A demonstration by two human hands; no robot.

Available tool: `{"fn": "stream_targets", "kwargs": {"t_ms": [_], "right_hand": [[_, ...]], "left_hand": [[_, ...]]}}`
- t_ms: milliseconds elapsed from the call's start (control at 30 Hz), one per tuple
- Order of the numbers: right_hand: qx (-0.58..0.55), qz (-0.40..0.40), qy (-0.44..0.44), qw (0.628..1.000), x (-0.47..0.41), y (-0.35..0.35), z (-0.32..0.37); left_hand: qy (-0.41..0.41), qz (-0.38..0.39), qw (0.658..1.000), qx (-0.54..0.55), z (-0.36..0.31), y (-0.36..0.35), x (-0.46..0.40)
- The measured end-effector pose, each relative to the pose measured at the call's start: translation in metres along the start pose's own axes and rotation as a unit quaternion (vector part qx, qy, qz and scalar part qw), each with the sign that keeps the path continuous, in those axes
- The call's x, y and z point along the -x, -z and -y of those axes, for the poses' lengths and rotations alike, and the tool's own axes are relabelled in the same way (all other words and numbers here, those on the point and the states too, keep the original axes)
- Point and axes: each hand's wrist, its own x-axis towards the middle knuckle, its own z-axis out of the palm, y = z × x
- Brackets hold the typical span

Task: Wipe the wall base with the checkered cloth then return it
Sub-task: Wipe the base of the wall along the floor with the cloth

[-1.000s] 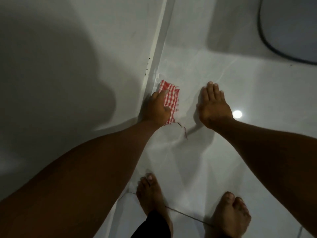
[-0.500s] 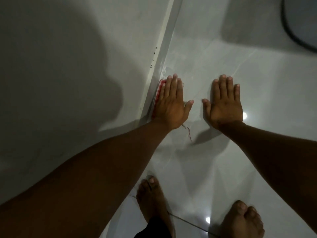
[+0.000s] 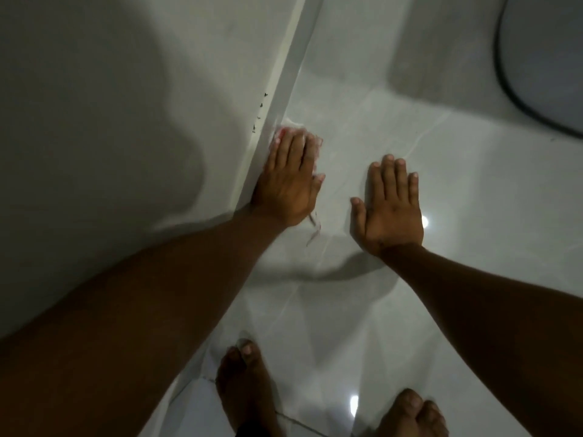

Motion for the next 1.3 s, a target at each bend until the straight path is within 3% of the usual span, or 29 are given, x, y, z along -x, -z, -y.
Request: {"fn": "stream_targets", "kwargs": {"t_ms": [100, 300, 500, 667, 767, 933, 1100, 1300], "right_hand": [[-0.001, -0.005, -0.004, 1.0, 0.001, 0.001, -0.001], [-0.006, -0.009, -0.01, 1.0, 0.0, -0.001, -0.002], [-0.01, -0.015, -0.009, 1.0, 0.001, 0.0, -0.001], [-0.007, -0.021, -0.003, 1.0, 0.0, -0.004, -0.002], [-0.01, -0.025, -0.004, 1.0, 0.0, -0.003, -0.003], [-0.014, -0.042, -0.004, 0.999, 0.0, -0.004, -0.002], [-0.013, -0.035, -0.003, 0.999, 0.0, -0.006, -0.003], [-0.016, -0.05, 0.001, 0.999, -0.001, -0.008, -0.003]], "left_hand": [[0.002, 0.026, 0.999, 0.022, -0.001, 0.0, 0.042], [0.007, -0.003, 1.0, 0.03, 0.001, 0.0, -0.024], [-0.003, 0.018, 0.999, 0.028, 0.002, -0.006, 0.013], [0.001, -0.022, 0.999, 0.031, 0.006, -0.002, -0.054], [0.002, -0.034, 0.998, 0.048, 0.003, -0.005, -0.039], [-0.014, 0.01, 0.998, 0.054, 0.004, 0.001, -0.02], [-0.041, 0.069, 0.997, -0.02, 0.008, 0.009, -0.083], [-0.065, 0.067, 0.993, -0.074, 0.009, 0.014, -0.124]]}}
